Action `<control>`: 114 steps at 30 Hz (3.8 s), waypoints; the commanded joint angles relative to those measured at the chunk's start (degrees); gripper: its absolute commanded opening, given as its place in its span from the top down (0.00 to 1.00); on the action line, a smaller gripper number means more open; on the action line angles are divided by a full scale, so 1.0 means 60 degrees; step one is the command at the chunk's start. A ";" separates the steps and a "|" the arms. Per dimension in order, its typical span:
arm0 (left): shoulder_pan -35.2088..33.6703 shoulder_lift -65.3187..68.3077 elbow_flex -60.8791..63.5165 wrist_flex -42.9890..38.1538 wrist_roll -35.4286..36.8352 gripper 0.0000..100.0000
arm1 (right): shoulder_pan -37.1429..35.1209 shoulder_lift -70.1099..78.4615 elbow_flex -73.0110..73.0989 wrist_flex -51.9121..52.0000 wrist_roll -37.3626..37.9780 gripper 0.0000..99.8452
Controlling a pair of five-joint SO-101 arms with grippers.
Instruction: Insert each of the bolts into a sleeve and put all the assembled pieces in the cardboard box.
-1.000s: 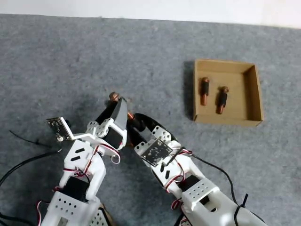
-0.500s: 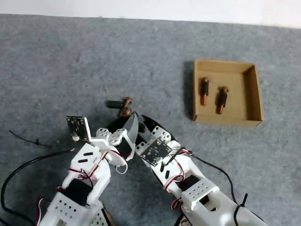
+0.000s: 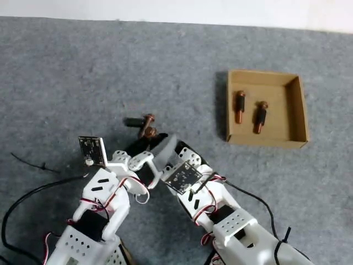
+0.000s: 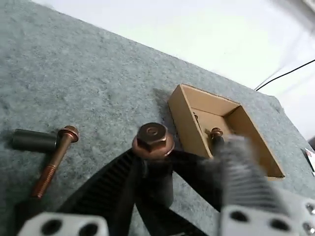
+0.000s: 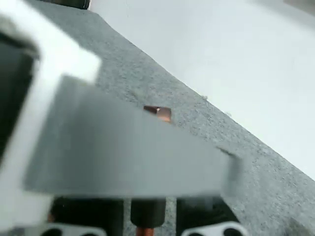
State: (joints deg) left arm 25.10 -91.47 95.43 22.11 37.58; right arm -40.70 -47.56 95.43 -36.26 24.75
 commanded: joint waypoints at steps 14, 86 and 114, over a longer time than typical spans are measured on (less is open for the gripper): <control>-0.2469 0.0022 -0.0359 -0.0513 0.1832 0.66 | 0.0447 -0.0374 0.0242 -0.0418 0.0103 1.00; -0.4125 0.0095 0.0374 -0.1846 -0.0190 0.99 | 0.7905 1.0278 -1.4645 0.9560 -0.2227 0.78; -0.4125 0.0095 0.0374 -0.1832 -0.0190 0.99 | 0.4799 -0.2703 -0.1136 0.6557 -0.4249 0.78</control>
State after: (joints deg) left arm -0.40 -90.59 96.31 12.35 36.88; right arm -10.73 -52.92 79.52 9.54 -0.57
